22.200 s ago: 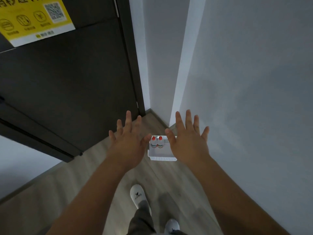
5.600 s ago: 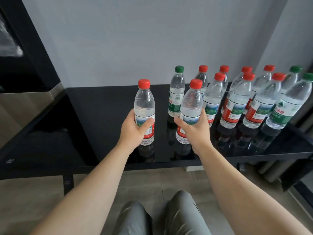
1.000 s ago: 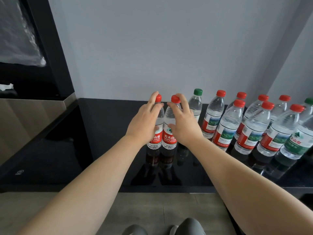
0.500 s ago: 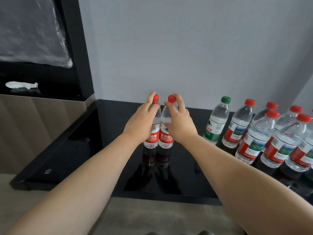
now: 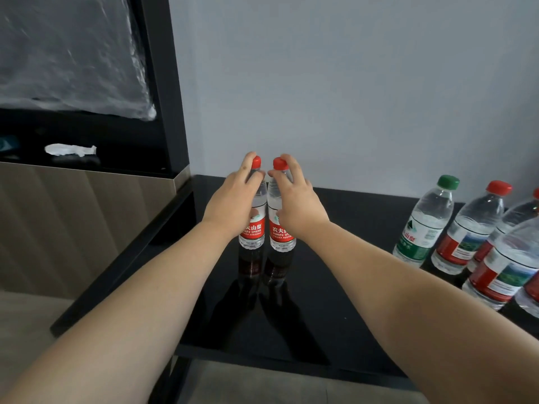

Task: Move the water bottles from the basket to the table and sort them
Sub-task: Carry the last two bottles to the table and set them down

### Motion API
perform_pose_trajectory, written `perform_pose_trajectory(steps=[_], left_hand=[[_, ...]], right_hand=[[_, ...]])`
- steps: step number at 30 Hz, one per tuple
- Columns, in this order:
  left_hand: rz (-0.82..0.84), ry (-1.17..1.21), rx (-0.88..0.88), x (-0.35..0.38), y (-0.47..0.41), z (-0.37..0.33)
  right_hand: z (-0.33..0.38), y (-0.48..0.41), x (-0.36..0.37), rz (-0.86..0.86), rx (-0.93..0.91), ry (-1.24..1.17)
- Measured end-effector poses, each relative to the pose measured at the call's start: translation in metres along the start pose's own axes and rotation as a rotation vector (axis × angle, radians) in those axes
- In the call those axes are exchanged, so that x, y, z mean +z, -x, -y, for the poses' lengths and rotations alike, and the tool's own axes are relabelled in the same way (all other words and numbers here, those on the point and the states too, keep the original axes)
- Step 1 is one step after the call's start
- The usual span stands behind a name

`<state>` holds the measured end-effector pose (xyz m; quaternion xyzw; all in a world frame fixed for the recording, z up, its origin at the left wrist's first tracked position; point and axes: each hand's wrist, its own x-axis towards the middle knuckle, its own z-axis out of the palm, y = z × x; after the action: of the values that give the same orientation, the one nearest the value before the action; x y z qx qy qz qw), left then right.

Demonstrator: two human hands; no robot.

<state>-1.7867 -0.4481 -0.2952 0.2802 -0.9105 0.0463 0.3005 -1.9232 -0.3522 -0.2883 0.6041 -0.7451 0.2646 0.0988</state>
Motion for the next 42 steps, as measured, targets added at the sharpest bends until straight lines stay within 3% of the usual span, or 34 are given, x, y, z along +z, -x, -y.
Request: perform_pose_trajectory(steps=[7,24,42], left_hand=[[0.039,-0.016,0.024,0.005,-0.014,0.027],[0.016,-0.091,-0.042,0.057,-0.096,0.13],[-0.016,-0.102,-0.14,0.118,-0.171,0.192]], right_hand=[[0.001,-0.017,0.026,-0.081,0.04,-0.005],[-0.004,-0.141,0.098,-0.051,-0.005,0.028],[-0.027,-0.248,0.154,-0.058,-0.021,0.044]])
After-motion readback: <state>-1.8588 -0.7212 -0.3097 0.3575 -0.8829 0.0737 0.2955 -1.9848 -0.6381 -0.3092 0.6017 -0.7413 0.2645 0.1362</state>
